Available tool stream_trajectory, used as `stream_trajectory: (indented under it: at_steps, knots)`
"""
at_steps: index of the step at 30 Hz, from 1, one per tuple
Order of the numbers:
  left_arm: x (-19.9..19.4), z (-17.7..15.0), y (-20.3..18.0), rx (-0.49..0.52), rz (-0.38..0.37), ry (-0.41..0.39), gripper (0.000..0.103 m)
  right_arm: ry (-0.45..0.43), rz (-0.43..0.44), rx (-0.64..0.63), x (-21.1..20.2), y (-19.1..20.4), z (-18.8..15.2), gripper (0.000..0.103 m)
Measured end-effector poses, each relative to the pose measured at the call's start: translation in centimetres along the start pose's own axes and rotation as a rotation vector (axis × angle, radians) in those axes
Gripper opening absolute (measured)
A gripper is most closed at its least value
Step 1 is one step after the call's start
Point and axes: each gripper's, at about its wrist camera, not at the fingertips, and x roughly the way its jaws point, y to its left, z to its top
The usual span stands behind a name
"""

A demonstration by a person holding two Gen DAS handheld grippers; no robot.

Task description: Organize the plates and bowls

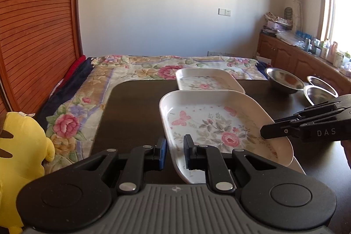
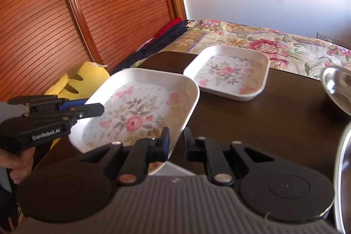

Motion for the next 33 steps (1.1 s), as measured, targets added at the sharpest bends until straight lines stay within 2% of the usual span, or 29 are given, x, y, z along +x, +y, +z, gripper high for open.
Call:
stream_trajectory:
  at_steps: [23, 33]
  knots:
    - [-2.2, -3.8, -3.7, 0.02, -0.022, 0.048, 0.017, -0.031, -0.019, -0.01, -4.7, -0.1, -5.9, 0.015]
    - [-2.4, -4.7, -4.3, 0.017, -0.023, 0.064, 0.017, -0.038, -0.016, -0.001, -5.5, -0.1, -6.9, 0.015]
